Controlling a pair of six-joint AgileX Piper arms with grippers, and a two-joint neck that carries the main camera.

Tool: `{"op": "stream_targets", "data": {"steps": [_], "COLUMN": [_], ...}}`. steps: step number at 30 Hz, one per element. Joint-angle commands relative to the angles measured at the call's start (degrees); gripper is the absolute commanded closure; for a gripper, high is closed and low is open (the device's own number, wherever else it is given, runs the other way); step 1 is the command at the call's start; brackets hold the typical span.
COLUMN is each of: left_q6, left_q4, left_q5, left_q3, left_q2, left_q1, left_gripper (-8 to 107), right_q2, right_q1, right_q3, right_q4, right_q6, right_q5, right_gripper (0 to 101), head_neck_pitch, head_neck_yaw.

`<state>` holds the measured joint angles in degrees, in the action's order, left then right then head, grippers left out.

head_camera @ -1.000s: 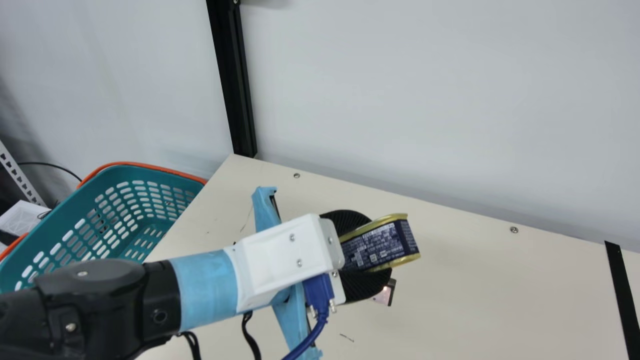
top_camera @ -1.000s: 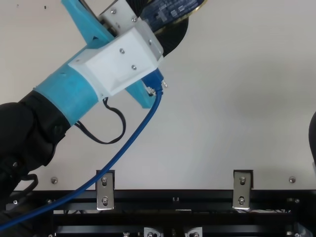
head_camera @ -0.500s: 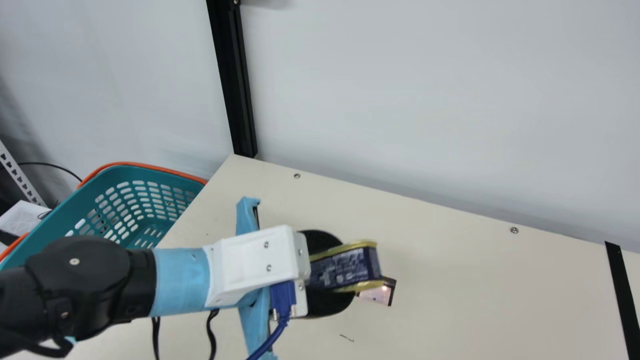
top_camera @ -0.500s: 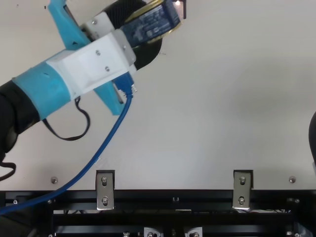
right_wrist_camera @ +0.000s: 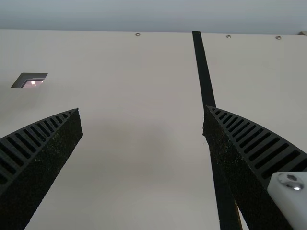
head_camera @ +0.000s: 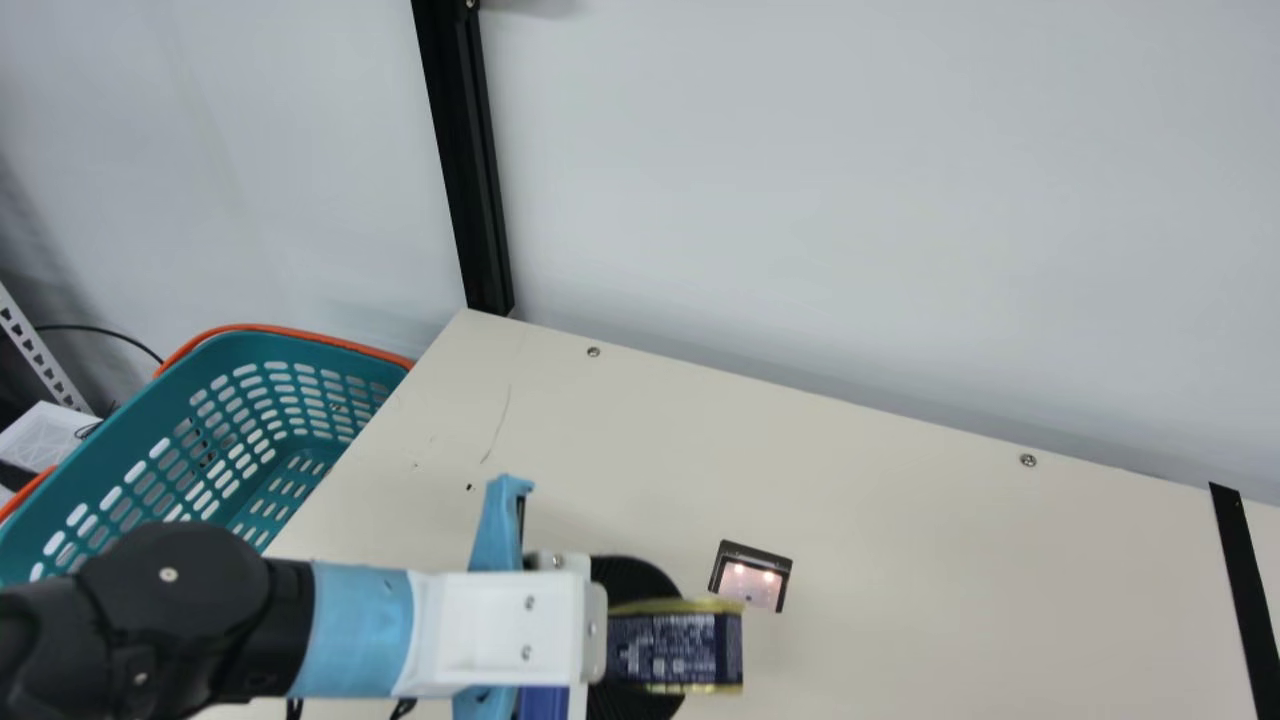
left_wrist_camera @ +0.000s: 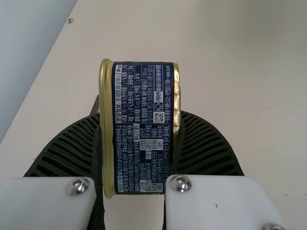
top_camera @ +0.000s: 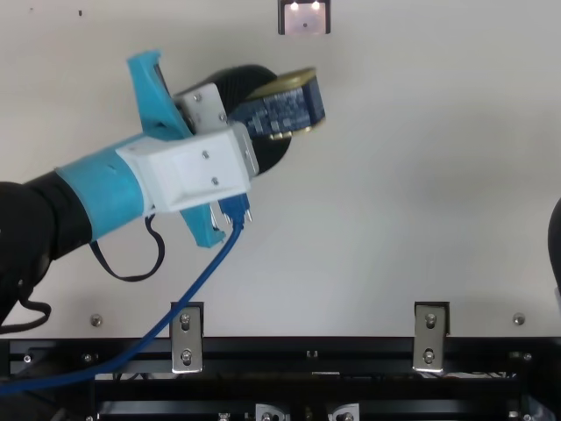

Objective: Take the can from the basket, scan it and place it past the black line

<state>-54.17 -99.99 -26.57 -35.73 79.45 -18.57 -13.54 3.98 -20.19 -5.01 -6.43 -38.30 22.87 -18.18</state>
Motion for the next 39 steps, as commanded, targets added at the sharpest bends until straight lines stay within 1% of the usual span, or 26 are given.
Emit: {"op": "stream_targets", "data": {"steps": [1,14,23,24,28,39], "left_q6": [0.2,2.1,3.4,3.6,3.8,3.2], "left_q4": [0.0,0.0,0.0,0.0,0.0,0.0], "left_q5": [0.4,6.1,8.6,8.9,8.7,7.7], "left_q3": [0.5,4.0,4.9,5.0,5.2,3.5], "left_q2": [0.2,2.3,3.0,3.1,2.9,1.7], "left_q1": [-0.8,-4.1,-5.7,-5.7,-5.8,-5.6], "left_gripper": [89,89,89,9,9,9], "right_q2": [0.0,0.0,0.0,0.0,0.0,0.0], "right_q1": [0.0,0.0,0.0,0.0,0.0,0.0], "right_q3": [0.0,0.0,0.0,0.0,0.0,0.0], "right_q4": [0.0,0.0,0.0,0.0,0.0,0.0], "right_q6": [0.0,0.0,0.0,0.0,0.0,0.0], "right_q5": [0.0,0.0,0.0,0.0,0.0,0.0], "right_gripper": [0,0,0,0,0,0], "head_neck_pitch": [2.1,2.1,2.1,2.1,2.1,2.1], "head_neck_yaw": [0.3,0.3,0.3,0.3,0.3,0.3]}}
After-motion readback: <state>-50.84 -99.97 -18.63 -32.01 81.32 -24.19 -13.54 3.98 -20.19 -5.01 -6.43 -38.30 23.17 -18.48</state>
